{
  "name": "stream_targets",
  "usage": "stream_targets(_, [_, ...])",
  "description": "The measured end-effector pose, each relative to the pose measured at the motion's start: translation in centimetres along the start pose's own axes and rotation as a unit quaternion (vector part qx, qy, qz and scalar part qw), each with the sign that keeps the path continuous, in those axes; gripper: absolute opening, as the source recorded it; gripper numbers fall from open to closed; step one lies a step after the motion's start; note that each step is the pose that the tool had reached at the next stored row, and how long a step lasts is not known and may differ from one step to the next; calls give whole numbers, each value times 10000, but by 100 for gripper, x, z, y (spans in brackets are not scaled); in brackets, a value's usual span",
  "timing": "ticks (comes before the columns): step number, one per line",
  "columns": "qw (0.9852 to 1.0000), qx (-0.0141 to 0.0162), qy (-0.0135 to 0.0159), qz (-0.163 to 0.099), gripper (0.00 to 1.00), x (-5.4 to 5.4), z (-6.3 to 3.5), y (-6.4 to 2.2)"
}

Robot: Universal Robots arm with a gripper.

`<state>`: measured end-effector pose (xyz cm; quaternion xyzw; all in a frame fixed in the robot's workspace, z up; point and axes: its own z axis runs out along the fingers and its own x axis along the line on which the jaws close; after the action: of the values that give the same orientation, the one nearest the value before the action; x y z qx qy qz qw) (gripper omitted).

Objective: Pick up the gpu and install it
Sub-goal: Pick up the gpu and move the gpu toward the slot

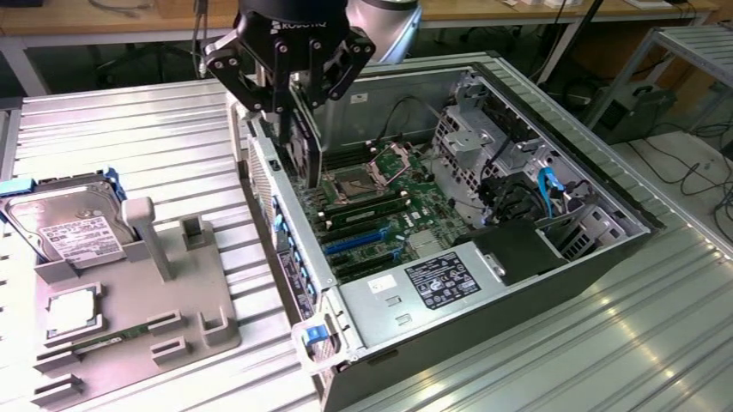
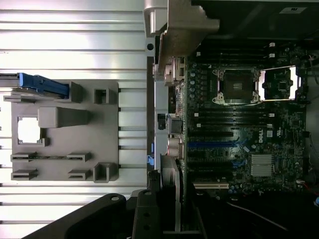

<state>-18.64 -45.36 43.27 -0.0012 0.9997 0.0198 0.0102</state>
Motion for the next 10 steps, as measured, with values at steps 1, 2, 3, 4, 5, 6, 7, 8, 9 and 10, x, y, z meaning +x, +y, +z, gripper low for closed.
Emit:
stream_targets(1, [10000, 0, 0, 0, 28, -12, 0, 0])
stream_targets(2, [10000, 0, 0, 0, 28, -25, 1, 0])
stream_targets(3, [10000, 0, 0, 0, 28, -36, 1, 0])
stream_targets(4, [10000, 0, 0, 0, 28, -50, 1, 0])
stream_targets(5, [10000, 0, 0, 0, 28, -63, 1, 0])
stream_targets(6, [10000, 0, 0, 0, 28, -85, 2, 0])
stream_targets(7, [10000, 0, 0, 0, 28, -115, 2, 0])
stream_targets(8, [10000, 0, 0, 0, 28, -134, 3, -1])
stream_targets(9, [10000, 0, 0, 0, 28, -146, 3, -1])
stream_targets(10, [10000, 0, 0, 0, 28, -160, 3, -1])
